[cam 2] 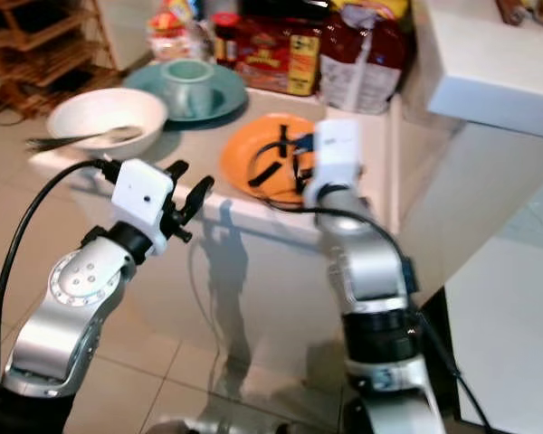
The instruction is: Setting the table
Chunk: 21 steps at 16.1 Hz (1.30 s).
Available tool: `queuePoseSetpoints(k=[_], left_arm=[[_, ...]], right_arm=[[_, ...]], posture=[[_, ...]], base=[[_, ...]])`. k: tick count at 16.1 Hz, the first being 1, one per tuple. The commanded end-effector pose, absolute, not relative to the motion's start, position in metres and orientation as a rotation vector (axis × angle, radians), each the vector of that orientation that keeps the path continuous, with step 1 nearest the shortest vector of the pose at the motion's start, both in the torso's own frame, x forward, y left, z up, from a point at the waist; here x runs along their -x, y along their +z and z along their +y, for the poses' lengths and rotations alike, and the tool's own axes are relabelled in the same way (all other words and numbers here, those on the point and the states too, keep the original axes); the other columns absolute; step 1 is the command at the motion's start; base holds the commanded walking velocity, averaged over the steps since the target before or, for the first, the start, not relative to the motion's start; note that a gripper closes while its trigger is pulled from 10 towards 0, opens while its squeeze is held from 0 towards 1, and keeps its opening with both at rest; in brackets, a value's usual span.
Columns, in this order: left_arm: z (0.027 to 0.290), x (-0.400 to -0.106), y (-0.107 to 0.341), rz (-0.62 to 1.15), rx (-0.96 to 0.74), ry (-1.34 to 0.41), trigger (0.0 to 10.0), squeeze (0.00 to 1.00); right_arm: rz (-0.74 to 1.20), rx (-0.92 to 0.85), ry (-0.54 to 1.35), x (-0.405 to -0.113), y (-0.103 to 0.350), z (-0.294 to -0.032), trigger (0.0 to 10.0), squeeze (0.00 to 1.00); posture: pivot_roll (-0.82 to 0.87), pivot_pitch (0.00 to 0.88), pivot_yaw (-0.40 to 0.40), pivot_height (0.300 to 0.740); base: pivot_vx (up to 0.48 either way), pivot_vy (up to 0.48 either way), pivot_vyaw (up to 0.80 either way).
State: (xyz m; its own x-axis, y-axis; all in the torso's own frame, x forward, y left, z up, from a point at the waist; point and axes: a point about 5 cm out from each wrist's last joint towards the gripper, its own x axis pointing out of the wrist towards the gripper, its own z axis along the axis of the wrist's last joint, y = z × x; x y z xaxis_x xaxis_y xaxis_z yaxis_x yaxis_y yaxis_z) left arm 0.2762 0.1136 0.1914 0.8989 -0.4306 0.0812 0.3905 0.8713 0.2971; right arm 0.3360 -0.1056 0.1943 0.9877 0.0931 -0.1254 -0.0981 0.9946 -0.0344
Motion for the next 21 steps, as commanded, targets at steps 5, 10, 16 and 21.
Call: queuePoseSetpoints(k=[5,10,16,21], left_arm=[[0.115,-0.271,0.197,-0.169,-0.296,-0.450,10.0,0.00],[0.116,-0.274,0.201,-0.176,-0.304,-0.457,10.0,0.00],[0.109,-0.268,0.195,-0.148,-0.295,-0.549,10.0,0.00],[0.107,-0.266,0.195,-0.145,-0.287,-0.577,10.0,0.00]], right_arm=[[0.249,-0.046,0.037,-0.341,0.190,-0.110,10.0,0.00],[0.296,-0.025,-0.045,-0.359,0.196,-0.117,10.0,0.00],[0.323,0.003,-0.162,-0.370,0.198,-0.131,10.0,0.00],[0.348,0.030,-0.222,-0.376,0.191,-0.138,10.0,0.00]], posture=[[0.12,0.024,-0.060,0.740],[0.14,0.001,-0.062,0.740],[0.14,0.000,-0.067,0.740],[0.14,0.000,-0.068,0.740]], base=[[0.000,0.000,0.00],[0.000,0.000,0.00],[0.000,0.000,0.00],[0.000,0.000,0.00]])
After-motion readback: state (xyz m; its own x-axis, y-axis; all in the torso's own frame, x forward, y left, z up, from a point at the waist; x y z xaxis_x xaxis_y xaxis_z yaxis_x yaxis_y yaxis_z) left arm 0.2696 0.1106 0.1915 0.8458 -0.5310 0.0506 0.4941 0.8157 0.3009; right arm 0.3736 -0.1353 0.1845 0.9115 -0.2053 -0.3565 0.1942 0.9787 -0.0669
